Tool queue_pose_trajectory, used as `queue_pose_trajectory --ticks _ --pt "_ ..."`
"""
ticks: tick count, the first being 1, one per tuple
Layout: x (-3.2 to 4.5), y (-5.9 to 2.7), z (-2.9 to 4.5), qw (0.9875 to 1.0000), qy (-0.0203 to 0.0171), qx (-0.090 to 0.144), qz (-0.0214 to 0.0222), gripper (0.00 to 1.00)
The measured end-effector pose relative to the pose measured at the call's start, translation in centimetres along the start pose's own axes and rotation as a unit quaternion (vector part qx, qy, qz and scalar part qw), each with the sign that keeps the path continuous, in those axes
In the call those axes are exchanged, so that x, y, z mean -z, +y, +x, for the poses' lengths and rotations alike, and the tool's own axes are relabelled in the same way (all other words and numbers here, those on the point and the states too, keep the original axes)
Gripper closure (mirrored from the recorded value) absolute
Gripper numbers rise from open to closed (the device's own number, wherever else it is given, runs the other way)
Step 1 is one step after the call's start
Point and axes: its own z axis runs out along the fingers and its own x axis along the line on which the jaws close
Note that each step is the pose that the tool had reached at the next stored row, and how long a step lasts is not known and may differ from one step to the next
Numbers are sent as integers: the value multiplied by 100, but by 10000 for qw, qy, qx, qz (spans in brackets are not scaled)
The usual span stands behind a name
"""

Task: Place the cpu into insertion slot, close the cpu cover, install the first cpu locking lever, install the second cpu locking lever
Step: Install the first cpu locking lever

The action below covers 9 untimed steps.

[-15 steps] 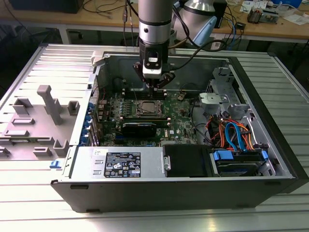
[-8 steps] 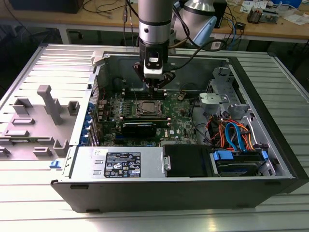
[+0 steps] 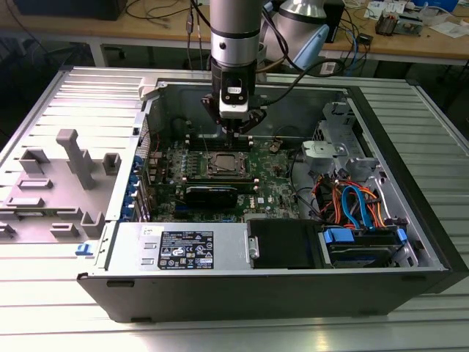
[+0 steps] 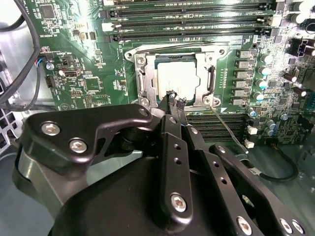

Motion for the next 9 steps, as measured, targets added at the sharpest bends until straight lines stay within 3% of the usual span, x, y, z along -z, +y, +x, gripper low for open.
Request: queue_pose_trajectory --ticks 9 --pt "3 7 3 10000 -3 81 0 89"
